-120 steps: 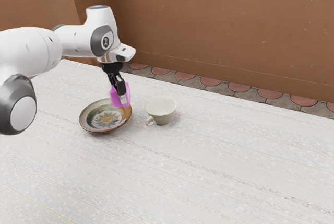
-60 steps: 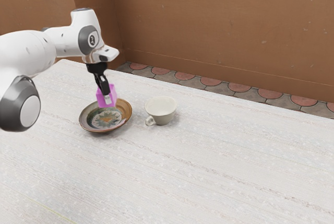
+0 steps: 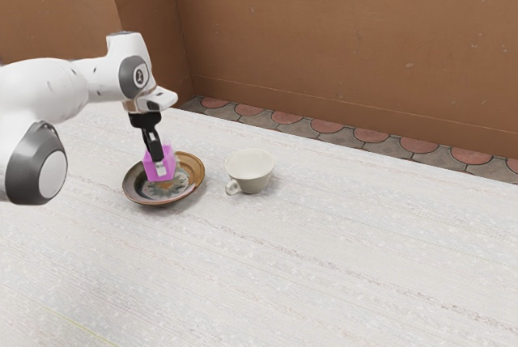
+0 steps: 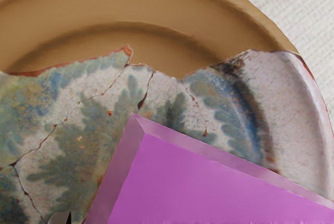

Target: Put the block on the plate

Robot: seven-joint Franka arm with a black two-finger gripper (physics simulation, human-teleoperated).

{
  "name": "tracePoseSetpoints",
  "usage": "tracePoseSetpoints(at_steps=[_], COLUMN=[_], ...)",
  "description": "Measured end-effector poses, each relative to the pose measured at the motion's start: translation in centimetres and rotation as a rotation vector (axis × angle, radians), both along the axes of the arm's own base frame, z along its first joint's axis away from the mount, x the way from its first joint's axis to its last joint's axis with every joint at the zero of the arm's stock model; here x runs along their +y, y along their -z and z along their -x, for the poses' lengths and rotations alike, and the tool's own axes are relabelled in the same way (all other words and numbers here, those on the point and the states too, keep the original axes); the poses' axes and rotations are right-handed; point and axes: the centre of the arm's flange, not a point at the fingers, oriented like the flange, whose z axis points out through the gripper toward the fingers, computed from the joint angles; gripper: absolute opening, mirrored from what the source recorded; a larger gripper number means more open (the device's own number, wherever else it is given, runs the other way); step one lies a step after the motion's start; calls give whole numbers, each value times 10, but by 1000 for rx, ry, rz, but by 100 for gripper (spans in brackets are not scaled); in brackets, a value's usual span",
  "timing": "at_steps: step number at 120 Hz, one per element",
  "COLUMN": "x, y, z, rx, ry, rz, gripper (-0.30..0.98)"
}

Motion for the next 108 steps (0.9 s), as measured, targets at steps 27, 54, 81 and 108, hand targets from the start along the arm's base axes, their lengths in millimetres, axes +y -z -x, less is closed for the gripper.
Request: tracePoseSetpoints(at_steps=[27, 54, 81, 108], x=[3, 7, 12, 2], y=[18, 27, 13, -65], z=[0, 1, 3, 4], rx=[14, 12, -9, -109], ry=[15, 25, 36, 71], rz=[12, 39, 51, 54], gripper=[31, 49, 62, 66])
